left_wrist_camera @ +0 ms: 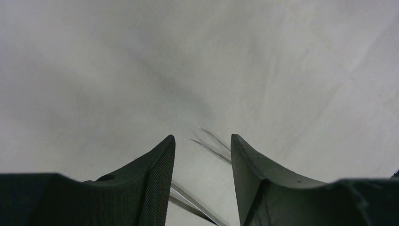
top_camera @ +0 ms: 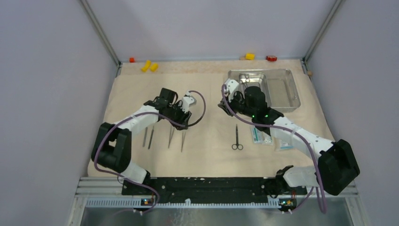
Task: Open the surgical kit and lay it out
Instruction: Adjust the medical item in the surgical kit.
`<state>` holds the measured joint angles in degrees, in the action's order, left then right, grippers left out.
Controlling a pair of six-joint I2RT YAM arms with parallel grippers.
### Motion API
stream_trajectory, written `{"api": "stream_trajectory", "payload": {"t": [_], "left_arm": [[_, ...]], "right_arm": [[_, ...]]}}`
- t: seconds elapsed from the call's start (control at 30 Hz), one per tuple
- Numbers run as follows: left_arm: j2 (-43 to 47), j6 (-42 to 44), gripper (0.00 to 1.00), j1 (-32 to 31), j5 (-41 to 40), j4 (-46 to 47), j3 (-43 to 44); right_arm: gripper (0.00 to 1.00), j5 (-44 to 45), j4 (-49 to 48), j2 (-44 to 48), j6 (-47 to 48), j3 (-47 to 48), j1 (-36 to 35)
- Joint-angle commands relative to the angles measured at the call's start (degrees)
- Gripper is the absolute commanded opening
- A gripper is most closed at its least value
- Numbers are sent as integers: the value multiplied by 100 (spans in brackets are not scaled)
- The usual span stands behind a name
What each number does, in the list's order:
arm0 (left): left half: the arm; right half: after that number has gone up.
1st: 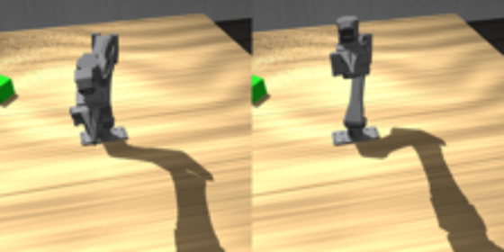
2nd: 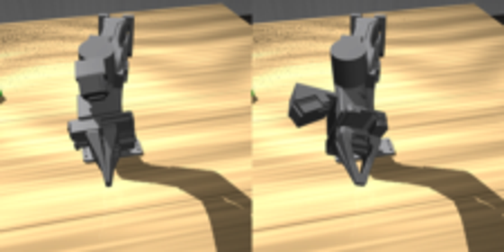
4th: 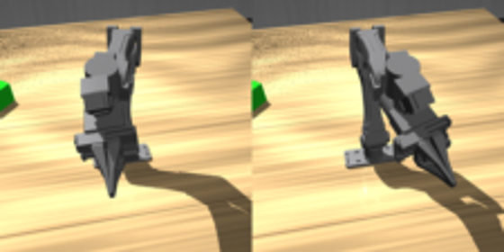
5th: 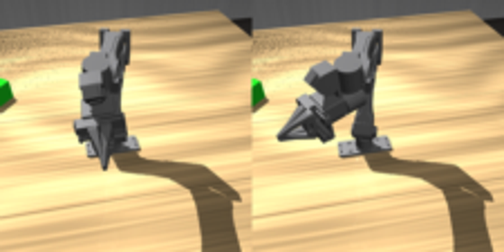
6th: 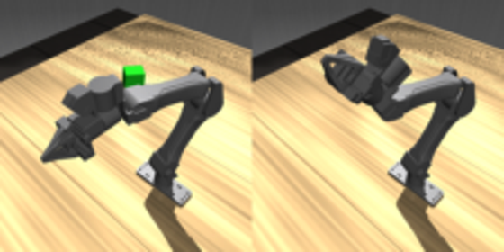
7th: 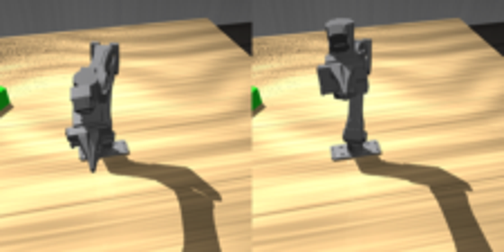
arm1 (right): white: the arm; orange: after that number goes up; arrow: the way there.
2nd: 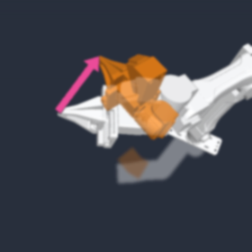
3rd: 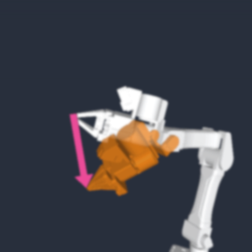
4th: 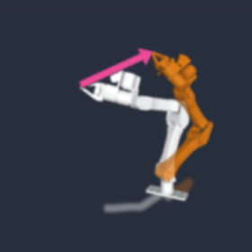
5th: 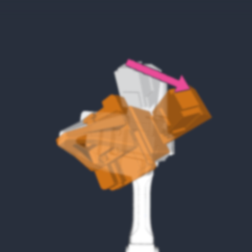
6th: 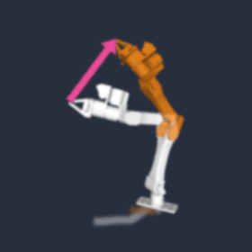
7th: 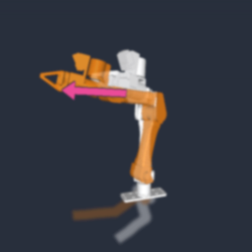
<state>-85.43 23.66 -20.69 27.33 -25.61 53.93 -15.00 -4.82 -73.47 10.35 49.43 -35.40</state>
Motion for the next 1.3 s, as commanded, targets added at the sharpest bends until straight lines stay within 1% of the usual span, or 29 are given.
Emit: {"api": "stream_trajectory", "payload": {"t": [0.0, 0.13, 0.37, 0.57, 0.8, 1.27], "left_arm": [[-518, -338, 52, -25, -365, -387, 345], [-747, -505, 49, -32, -423, -410, 346], [-881, -602, 47, -39, -479, -383, 353], [-990, -661, 42, -33, -600, -368, 423], [-1119, -701, 38, -40, -615, -396, 491], [-1137, -732, 30, -40, -543, -410, 468]], "right_arm": [[22, 70, -216, 162, 361, -123, 74], [22, 42, -281, 74, 371, -180, 93], [21, 24, -335, -8, 380, -222, 99], [21, -2, -368, -44, 389, -257, 118], [20, -59, -397, -75, 382, -285, 130], [20, -99, -441, -115, 398, -329, 147]]}}
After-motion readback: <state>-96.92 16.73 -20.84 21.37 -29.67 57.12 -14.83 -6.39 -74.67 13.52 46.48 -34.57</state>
